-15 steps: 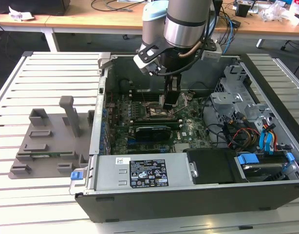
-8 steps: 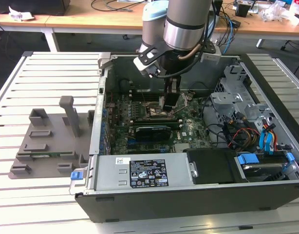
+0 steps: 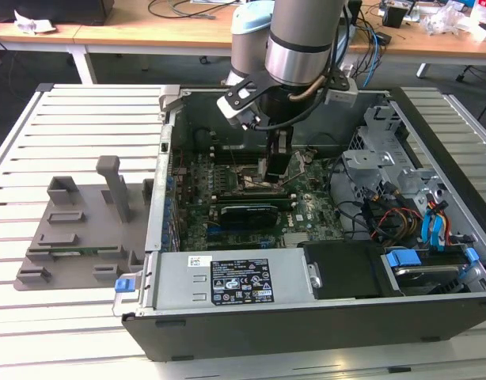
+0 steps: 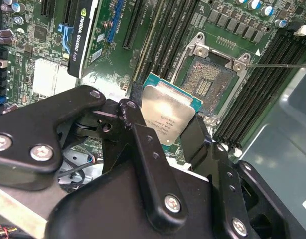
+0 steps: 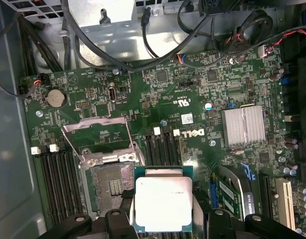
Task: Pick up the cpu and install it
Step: 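Place the cpu into insertion slot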
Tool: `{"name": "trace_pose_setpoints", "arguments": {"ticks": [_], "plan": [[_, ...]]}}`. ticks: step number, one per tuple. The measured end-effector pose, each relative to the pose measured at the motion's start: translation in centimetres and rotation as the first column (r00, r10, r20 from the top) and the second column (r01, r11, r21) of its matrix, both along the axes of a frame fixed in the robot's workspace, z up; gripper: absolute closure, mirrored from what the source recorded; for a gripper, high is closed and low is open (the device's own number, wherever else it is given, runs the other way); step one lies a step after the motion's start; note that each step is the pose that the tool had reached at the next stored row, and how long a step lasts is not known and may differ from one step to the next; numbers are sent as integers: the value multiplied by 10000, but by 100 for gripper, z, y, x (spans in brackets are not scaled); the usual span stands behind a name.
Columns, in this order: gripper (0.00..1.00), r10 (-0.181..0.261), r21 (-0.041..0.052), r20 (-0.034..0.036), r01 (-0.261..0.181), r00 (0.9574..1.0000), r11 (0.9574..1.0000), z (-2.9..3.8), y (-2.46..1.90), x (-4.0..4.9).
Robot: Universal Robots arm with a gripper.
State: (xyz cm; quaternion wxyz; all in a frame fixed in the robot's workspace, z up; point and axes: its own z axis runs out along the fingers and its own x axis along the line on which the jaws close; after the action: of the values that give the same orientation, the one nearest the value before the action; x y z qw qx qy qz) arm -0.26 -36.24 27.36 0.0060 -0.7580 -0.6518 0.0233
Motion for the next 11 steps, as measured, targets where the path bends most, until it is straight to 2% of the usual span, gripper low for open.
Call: {"name": "trace_pose_setpoints", "arguments": {"ticks": [11], "plan": [[45,0,1,0,0,10000,10000,-110,0,0]]}}
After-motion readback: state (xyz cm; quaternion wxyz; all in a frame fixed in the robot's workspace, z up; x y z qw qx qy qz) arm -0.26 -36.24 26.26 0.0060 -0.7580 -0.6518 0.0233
